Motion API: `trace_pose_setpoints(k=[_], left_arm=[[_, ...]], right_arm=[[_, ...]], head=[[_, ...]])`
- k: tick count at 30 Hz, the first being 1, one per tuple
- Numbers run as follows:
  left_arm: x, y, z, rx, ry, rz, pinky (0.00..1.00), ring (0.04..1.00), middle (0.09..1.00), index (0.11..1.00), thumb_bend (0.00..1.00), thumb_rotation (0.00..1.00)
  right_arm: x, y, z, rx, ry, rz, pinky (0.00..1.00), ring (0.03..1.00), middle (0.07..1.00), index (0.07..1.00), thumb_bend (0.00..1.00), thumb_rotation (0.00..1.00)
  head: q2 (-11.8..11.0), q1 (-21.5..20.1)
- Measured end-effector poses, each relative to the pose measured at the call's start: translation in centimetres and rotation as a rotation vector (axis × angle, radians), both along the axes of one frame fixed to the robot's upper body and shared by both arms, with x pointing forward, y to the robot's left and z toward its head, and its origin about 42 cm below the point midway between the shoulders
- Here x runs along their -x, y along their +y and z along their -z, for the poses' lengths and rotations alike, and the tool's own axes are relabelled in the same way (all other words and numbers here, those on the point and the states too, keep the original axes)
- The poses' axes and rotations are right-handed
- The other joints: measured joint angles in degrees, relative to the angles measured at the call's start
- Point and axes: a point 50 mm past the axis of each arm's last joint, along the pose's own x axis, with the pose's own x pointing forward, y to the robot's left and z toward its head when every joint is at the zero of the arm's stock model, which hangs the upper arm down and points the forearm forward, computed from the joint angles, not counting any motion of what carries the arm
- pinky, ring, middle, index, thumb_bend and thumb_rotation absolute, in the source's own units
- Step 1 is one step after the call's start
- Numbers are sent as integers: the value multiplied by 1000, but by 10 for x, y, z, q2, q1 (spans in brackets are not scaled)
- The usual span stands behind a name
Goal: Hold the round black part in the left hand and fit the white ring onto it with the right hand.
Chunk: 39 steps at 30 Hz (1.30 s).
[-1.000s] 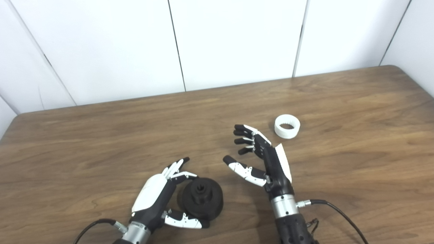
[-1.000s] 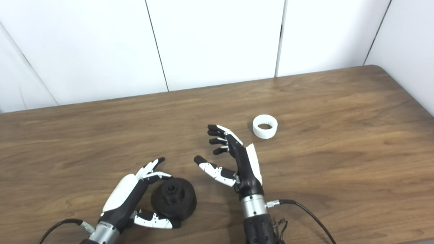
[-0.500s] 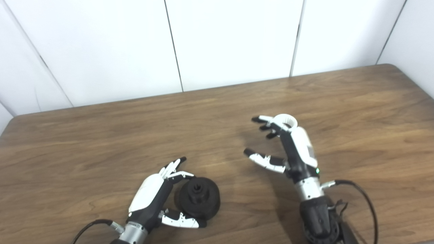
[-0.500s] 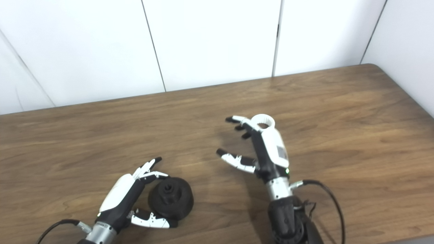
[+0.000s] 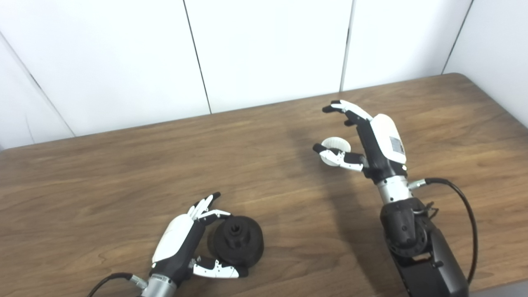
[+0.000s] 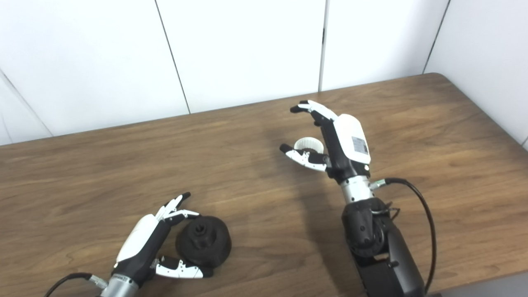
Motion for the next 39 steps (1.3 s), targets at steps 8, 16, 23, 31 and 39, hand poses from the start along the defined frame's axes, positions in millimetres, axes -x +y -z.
trace_pose_setpoints(k=[8, 16, 23, 31, 39], left_arm=[[0, 0, 0, 1, -3, 1, 1000, 1000, 1000, 593, 914, 273], [0, 1, 0, 6, -4, 1, 1000, 1000, 1000, 592, 922, 260], [0, 1, 1, 7, -4, 3, 1000, 1000, 1000, 593, 919, 275], [0, 1, 1, 6, -4, 3, 1000, 1000, 1000, 593, 915, 276], [0, 1, 1, 4, -5, 3, 1000, 1000, 1000, 592, 919, 264]], right_arm=[[-16, -17, -8, 75, 38, 41, 712, 875, 889, 764, 655, 362], [-29, -35, -8, 132, 187, 65, 872, 976, 988, 830, 763, 510], [-37, -48, 8, 168, 335, 61, 941, 999, 1000, 861, 901, 646], [-40, -56, 22, 191, 462, 59, 936, 1000, 1000, 896, 998, 710], [-41, -55, 32, 193, 545, 28, 938, 1000, 1000, 897, 1000, 677]], head=[[-1, 1], [0, 0], [1, 0], [4, 5], [6, 9]])
